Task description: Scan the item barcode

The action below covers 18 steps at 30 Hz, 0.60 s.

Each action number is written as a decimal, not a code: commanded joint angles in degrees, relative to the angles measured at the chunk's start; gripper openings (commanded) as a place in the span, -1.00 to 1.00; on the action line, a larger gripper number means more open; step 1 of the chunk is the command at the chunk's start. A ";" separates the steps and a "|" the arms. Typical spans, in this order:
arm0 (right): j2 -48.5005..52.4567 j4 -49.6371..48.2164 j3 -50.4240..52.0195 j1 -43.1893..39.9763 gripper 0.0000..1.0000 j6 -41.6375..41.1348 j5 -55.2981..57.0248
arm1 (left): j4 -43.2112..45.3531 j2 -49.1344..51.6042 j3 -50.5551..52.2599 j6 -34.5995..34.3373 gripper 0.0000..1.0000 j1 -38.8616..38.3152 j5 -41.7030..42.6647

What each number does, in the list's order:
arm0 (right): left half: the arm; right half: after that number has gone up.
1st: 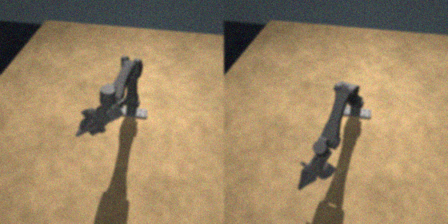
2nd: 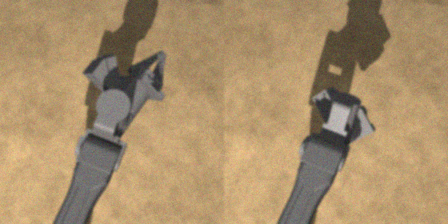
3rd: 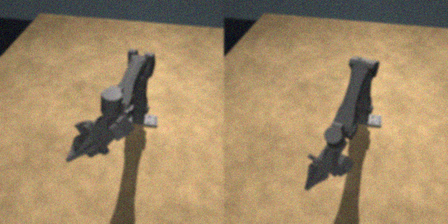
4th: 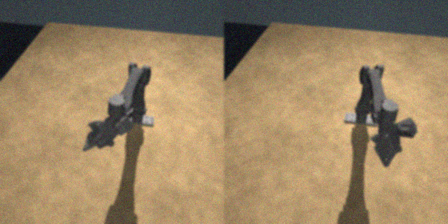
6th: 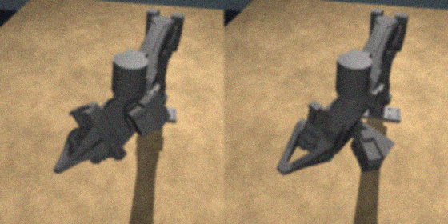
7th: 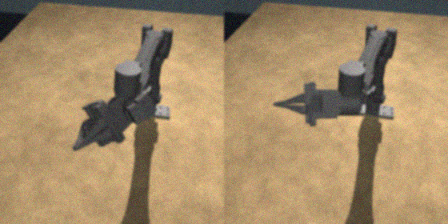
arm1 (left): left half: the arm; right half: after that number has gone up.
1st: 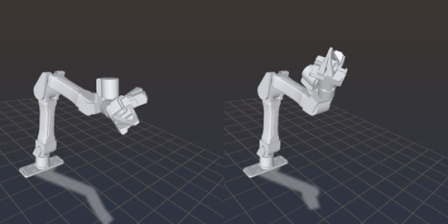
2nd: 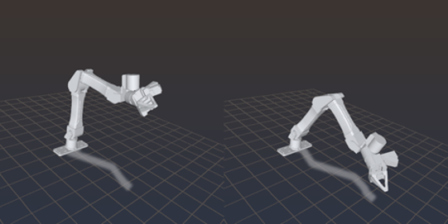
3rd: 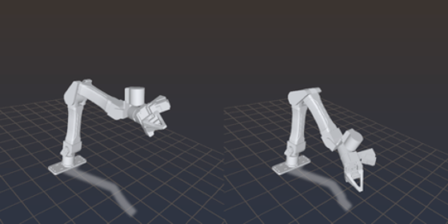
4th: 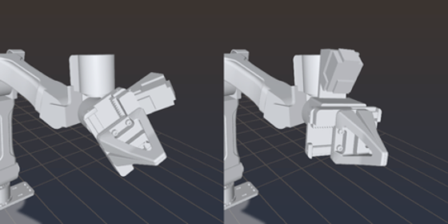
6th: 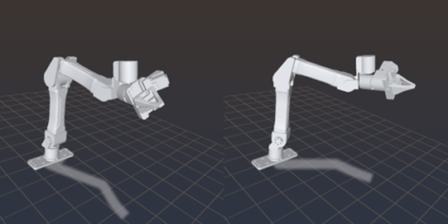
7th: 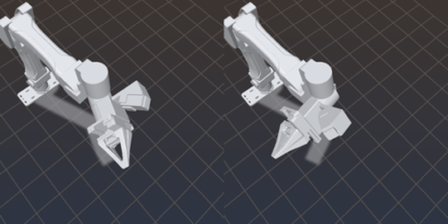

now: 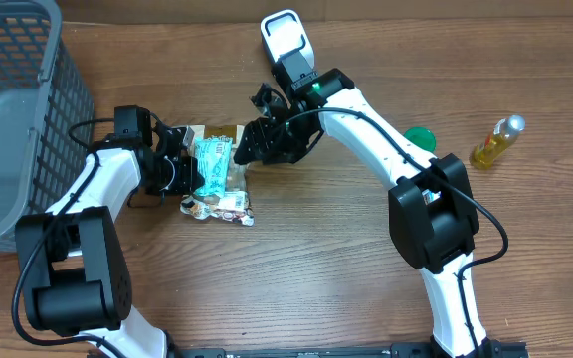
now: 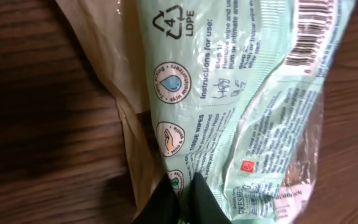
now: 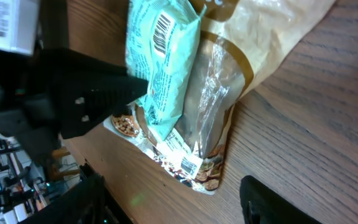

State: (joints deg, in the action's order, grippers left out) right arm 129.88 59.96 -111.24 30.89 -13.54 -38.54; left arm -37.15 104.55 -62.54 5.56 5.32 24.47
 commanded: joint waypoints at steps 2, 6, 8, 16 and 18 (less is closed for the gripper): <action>-1.51 -0.31 0.24 -0.09 0.47 -0.15 -0.11 | -2.38 -1.14 -1.46 0.00 -0.92 1.01 5.86; -1.51 -0.44 0.22 -0.79 0.47 -0.24 -0.13 | -4.79 -1.60 -3.50 0.00 -0.92 2.86 13.97; -1.51 -0.68 0.24 -1.14 0.46 -1.68 -0.11 | -5.09 -1.60 -3.63 0.09 -0.92 4.00 19.47; -1.51 -1.57 0.24 -1.07 0.37 -1.68 -0.09 | -7.65 -1.60 -3.61 2.97 -0.92 3.58 23.98; -1.51 -1.60 0.24 -1.07 0.37 -1.68 -0.09 | -8.02 -1.57 -3.45 3.26 -0.92 3.23 22.75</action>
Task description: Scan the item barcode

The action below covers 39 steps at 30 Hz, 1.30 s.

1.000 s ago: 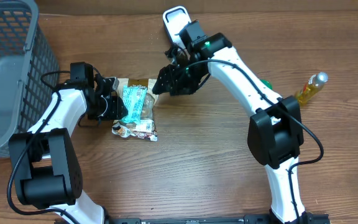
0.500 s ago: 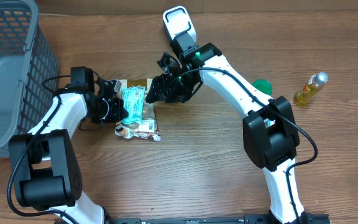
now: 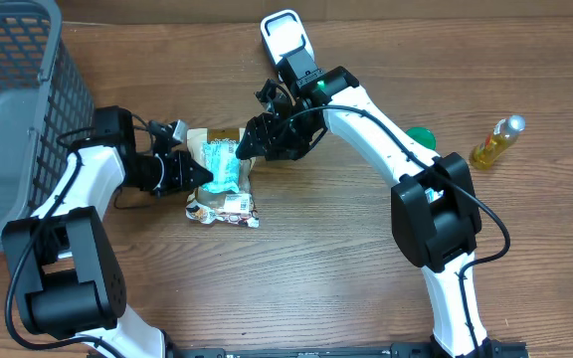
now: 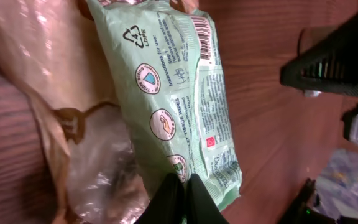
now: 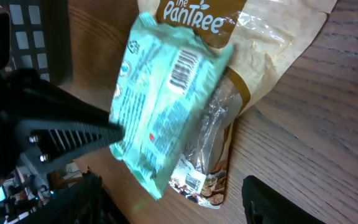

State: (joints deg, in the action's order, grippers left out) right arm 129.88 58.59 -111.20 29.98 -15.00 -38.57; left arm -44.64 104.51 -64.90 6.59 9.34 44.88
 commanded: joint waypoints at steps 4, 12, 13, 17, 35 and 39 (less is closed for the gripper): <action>-1.51 -0.22 0.20 -0.15 0.37 -0.22 -0.07 | -0.81 -1.51 -0.31 2.23 -0.92 -1.57 -2.62; -1.51 -1.09 0.24 0.26 0.37 -0.26 1.51 | -0.48 -1.44 0.15 2.21 -0.27 -2.64 -9.27; -1.51 -1.29 0.24 0.52 0.37 -0.28 2.45 | -0.33 -1.44 0.15 2.21 -0.09 -2.64 -9.97; -1.51 -1.49 0.24 1.44 0.27 -3.80 8.41 | 0.52 -1.29 0.15 2.21 0.28 -2.64 -13.75; -0.61 -4.44 0.26 2.40 0.22 -4.74 8.96 | 8.15 -0.26 5.53 2.21 0.08 -3.06 -9.99; -0.52 -4.79 0.26 3.13 0.22 -4.74 8.96 | 8.17 -0.26 5.55 2.21 0.08 -4.00 -8.85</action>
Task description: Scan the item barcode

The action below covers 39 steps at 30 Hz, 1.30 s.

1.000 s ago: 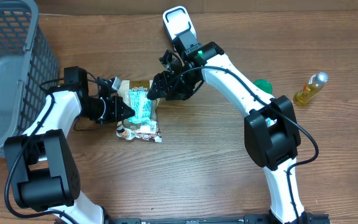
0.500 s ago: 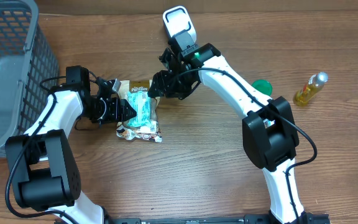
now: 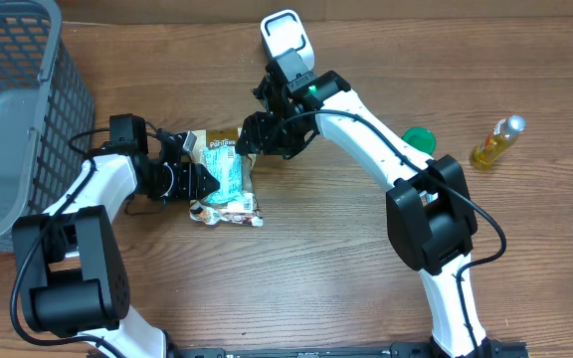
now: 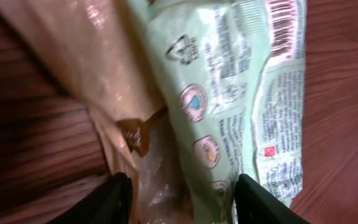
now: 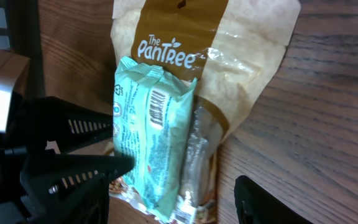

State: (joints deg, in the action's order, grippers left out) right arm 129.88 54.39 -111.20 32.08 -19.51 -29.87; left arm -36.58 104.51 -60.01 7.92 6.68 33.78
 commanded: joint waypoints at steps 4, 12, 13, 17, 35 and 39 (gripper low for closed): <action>0.02 -0.55 0.26 2.05 0.22 -0.24 0.28 | 0.55 -0.26 0.66 0.87 0.07 -1.90 2.05; 2.91 -0.31 0.31 3.74 -0.02 -0.26 0.26 | 0.59 -0.26 0.66 0.87 0.07 -1.90 2.05; 3.17 -0.42 0.37 3.96 -0.02 -0.22 0.28 | 0.59 -0.26 0.66 0.85 0.05 -1.90 2.05; 3.23 -0.79 0.37 4.70 -0.03 -0.22 0.28 | 0.63 -0.26 0.61 0.87 -0.02 -1.88 3.72; 4.15 -1.44 1.38 5.07 -0.13 -0.26 0.46 | -0.04 -0.26 0.66 0.87 0.01 -0.90 6.38; 4.15 -2.69 1.38 5.05 -0.13 -0.28 0.26 | -0.13 -0.26 0.94 0.87 0.01 -1.66 4.11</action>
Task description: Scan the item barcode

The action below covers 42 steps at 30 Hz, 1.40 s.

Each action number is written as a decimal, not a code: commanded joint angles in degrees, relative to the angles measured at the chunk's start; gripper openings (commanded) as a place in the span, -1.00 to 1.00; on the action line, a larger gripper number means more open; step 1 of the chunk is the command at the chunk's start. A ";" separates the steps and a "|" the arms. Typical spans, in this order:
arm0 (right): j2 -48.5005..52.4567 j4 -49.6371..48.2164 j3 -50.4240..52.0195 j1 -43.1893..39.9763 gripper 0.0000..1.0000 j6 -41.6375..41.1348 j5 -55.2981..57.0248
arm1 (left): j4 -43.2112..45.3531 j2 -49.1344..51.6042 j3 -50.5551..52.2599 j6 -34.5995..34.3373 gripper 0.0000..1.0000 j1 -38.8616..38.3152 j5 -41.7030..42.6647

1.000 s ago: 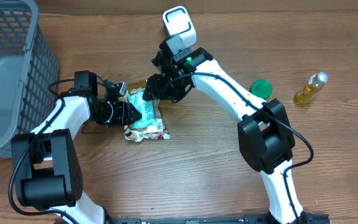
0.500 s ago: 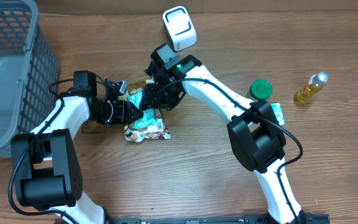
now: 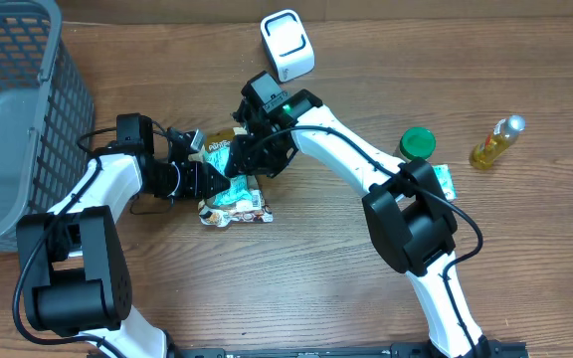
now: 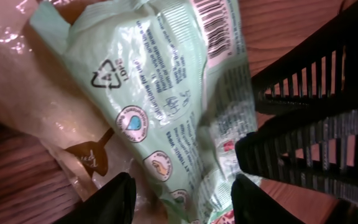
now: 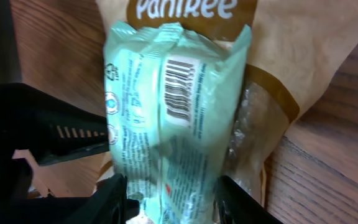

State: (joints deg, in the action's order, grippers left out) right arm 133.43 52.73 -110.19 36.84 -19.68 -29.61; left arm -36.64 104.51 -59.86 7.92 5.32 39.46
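A mint-green wipes pack (image 5: 166, 130) lies on a brown Pantree snack bag (image 5: 278, 56), barcode (image 5: 179, 93) facing up. My right gripper (image 5: 174, 202) is open, one finger on each side of the pack's lower end. My left gripper (image 4: 182, 202) is open too, straddling the same pack (image 4: 160, 106) from the opposite side, with its barcode (image 4: 216, 25) at the far end. Overhead, both grippers, left (image 3: 205, 179) and right (image 3: 247, 164), meet over the pack (image 3: 219, 159). The white scanner (image 3: 286, 45) stands at the back of the table.
A grey mesh basket (image 3: 13, 109) fills the left edge. At the right are a green lid (image 3: 418, 142), a small yellow bottle (image 3: 497, 141) and a small packet (image 3: 444, 181). The snack bag's printed end (image 3: 237, 211) sticks out towards the front.
My right gripper has come from above the bag's top end down over the pack, and its open jaws now straddle it. The left gripper stays open at the pack.
My left gripper was shut on the mint pack, holding it tilted above the bag, then turned it barcode-up towards the right wrist. Then the left gripper was open and the pack lay on the bag. Now both open grippers straddle the pack.
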 commanded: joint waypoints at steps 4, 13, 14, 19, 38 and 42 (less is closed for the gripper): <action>0.61 -3.32 0.37 0.02 0.18 -0.04 0.04 | 0.70 -0.26 1.03 0.87 -0.14 -1.18 -2.43; 0.61 -5.70 0.37 -1.95 0.51 0.02 0.04 | 3.91 -0.26 3.45 0.85 -0.47 -2.73 -5.55; 0.61 -5.99 0.37 -1.92 0.51 0.20 0.11 | 3.96 -0.26 3.50 0.85 -0.51 -2.73 -5.90; 0.94 -7.23 0.37 -1.36 0.47 0.15 2.05 | 3.93 -0.24 3.50 0.87 -0.55 -2.80 -10.12; 2.47 -9.77 1.33 0.13 0.06 -1.36 2.43 | 5.05 -0.24 3.52 0.87 -0.87 -2.78 -14.58; 2.47 -11.56 2.97 0.57 0.06 -1.36 2.40 | 5.46 -0.24 3.52 0.87 -0.88 -2.78 -14.60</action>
State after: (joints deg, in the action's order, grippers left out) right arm 134.89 41.93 -109.12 36.36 -20.99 -27.62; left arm -31.46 103.83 -57.67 7.92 2.96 30.72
